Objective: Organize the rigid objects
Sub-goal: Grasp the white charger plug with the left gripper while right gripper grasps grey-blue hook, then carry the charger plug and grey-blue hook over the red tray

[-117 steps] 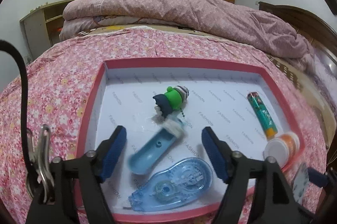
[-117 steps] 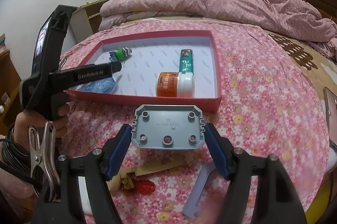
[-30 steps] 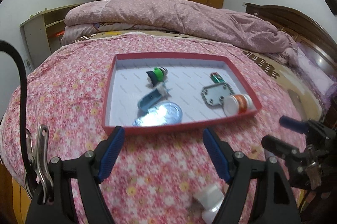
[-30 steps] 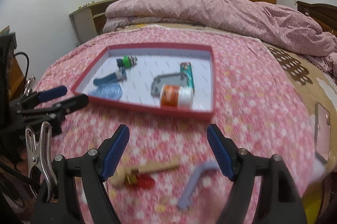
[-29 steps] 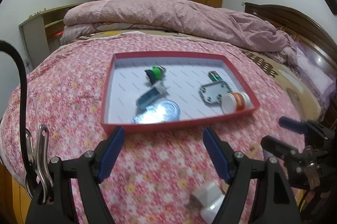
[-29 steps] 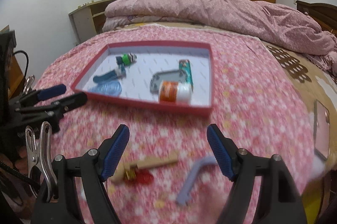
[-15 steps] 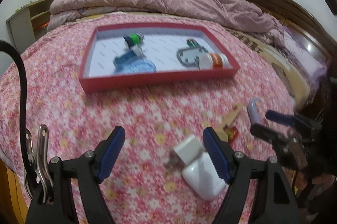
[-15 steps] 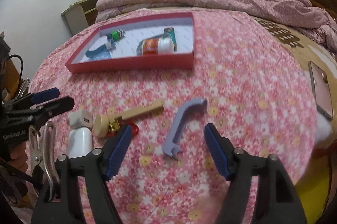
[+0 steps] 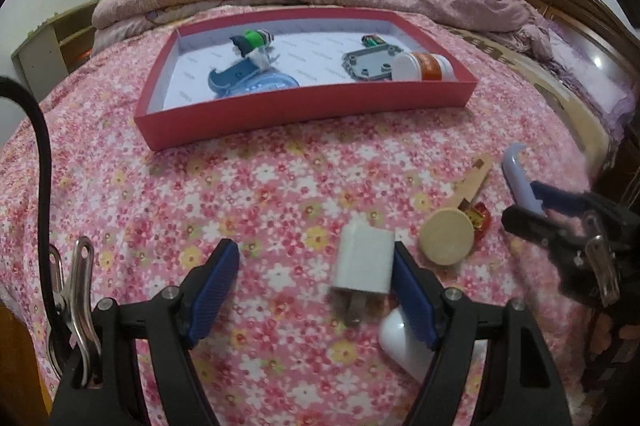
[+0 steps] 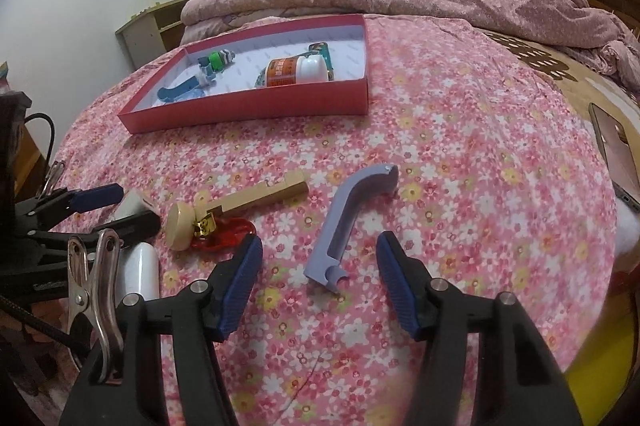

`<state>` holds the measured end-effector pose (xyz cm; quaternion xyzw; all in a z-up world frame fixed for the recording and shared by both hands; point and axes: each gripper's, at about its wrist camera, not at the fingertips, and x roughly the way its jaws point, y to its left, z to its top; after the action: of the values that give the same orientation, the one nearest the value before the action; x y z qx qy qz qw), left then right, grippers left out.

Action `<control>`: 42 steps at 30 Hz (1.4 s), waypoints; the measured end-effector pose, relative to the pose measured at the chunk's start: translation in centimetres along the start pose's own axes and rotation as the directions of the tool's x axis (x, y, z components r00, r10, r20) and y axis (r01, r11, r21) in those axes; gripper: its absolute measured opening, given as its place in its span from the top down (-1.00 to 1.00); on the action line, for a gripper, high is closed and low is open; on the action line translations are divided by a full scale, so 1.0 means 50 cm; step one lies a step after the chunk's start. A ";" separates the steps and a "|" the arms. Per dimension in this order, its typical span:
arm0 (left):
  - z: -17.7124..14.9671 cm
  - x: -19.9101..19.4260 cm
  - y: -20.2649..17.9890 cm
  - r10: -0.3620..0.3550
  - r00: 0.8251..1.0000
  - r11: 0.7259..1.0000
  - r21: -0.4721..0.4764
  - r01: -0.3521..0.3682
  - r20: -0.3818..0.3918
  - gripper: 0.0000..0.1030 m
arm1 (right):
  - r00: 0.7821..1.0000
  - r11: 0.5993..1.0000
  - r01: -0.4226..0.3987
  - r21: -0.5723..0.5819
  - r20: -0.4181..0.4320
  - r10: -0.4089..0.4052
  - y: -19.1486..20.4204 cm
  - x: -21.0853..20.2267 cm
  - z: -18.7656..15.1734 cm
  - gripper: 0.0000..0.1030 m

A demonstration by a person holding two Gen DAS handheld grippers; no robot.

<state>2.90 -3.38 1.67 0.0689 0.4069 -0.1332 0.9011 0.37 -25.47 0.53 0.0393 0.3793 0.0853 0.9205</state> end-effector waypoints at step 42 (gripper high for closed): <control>0.056 -0.029 0.062 -0.071 0.997 0.989 -0.130 0.074 0.027 0.48 | 0.990 0.986 -0.111 0.128 0.099 0.099 -0.048 -0.031 0.017 0.69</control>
<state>4.91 -0.81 4.68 -0.0067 0.4068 -0.1397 0.9027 0.20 -28.13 1.86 0.1243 0.3388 0.1064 0.9265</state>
